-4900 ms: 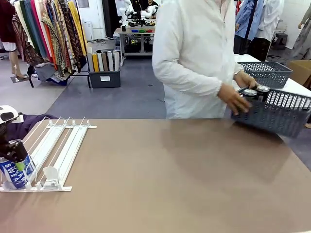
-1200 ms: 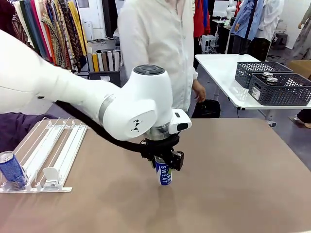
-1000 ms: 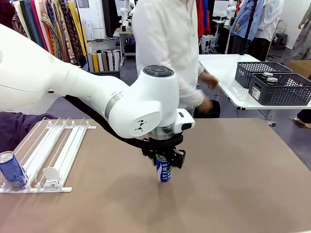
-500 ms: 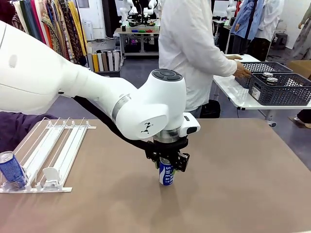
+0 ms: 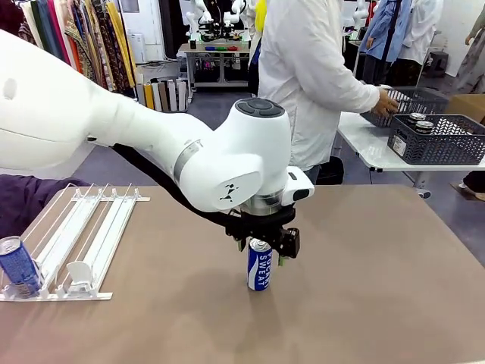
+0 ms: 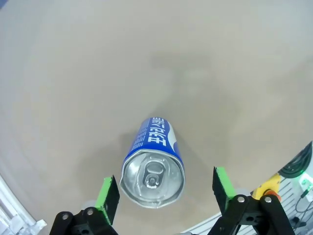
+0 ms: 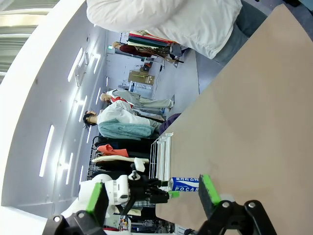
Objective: Retrieve and store the cans from the dispenser.
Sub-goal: Pick up one can from the Automatic Can Dispenser and place it in the middle of the table.
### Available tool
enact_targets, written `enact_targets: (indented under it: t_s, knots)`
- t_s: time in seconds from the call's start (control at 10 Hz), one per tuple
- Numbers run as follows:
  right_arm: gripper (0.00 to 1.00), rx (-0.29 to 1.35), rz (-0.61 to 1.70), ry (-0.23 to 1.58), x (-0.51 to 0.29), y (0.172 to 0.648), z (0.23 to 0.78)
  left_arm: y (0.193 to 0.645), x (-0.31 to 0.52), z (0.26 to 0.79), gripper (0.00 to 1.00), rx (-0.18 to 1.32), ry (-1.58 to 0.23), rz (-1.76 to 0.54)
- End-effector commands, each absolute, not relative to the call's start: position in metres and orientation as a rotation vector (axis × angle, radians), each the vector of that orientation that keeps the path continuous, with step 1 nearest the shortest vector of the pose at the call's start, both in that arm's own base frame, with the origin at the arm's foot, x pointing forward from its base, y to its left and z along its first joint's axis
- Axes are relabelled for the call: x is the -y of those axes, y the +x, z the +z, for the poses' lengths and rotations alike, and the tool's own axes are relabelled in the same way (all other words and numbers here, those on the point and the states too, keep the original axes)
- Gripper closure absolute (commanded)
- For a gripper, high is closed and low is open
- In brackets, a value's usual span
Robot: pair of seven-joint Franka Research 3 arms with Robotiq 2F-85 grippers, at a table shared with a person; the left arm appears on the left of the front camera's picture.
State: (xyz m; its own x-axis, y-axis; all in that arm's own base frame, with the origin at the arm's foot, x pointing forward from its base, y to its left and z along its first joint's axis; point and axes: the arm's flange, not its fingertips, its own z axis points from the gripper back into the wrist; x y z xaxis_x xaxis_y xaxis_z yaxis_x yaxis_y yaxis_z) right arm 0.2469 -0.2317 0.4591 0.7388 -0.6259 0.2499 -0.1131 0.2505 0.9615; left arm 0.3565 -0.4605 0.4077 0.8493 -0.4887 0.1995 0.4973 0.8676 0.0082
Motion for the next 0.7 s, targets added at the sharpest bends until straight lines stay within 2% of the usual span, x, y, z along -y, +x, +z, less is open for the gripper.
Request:
enact_targets:
  t_s: [0.0, 0.4, 0.6]
  knots:
    - [0.0, 0.724, -0.386, 1.31, 0.231, 0.25, 0.463, 0.345, 0.441, 0.439, 0.0, 0.273, -0.099, -0.507]
    - [0.0, 0.724, -0.386, 1.31, 0.231, 0.25, 0.463, 0.331, 0.338, 0.547, 0.0, 0.327, -0.258, -0.476]
    - [0.0, 0.724, -0.386, 1.31, 0.231, 0.25, 0.463, 0.339, 0.241, 0.595, 0.0, 0.309, -0.436, -0.399]
